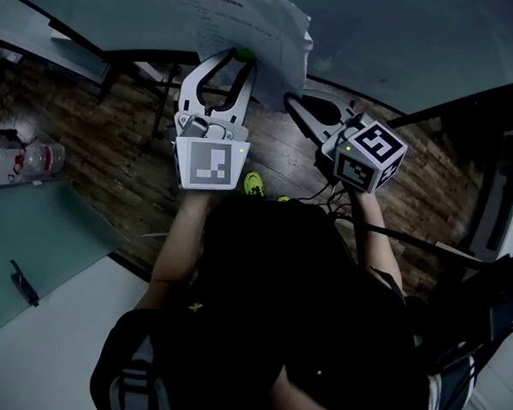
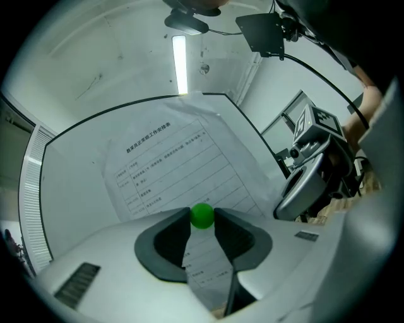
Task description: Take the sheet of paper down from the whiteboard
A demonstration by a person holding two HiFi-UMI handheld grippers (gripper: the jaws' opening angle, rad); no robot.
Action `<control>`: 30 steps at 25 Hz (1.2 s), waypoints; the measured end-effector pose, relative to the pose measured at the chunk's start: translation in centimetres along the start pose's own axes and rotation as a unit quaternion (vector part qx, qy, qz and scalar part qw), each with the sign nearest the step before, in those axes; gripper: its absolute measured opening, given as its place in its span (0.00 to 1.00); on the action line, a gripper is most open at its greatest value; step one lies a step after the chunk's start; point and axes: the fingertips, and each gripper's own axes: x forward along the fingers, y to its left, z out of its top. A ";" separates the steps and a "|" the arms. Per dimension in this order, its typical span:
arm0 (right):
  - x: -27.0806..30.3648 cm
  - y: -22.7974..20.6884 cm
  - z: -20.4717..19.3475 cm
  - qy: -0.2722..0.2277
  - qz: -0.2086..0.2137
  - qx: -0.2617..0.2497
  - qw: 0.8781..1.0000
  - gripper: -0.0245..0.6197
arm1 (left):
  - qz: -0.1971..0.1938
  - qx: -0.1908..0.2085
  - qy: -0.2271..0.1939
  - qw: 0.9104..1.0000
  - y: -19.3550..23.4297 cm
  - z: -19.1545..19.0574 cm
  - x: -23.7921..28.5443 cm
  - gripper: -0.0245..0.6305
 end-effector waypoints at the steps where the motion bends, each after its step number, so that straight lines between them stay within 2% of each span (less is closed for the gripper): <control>1: 0.0 -0.3 0.0 0.002 0.002 0.003 1.000 0.03 | 0.000 -0.003 0.005 1.000 -0.1 -0.2 0.3 0.25; 22: -0.7 1.2 -1.0 0.037 0.042 -0.016 0.998 0.03 | 0.023 -0.018 0.032 0.999 -0.9 -0.2 -0.7 0.25; 27: -3.2 2.4 -2.1 0.040 0.056 -0.022 0.997 0.03 | 0.033 -0.017 0.036 0.999 -3.4 0.6 -2.2 0.25; 30: -6.3 3.3 -3.2 0.039 0.062 -0.027 0.997 0.03 | 0.039 -0.015 0.036 0.998 -6.3 1.7 -3.6 0.25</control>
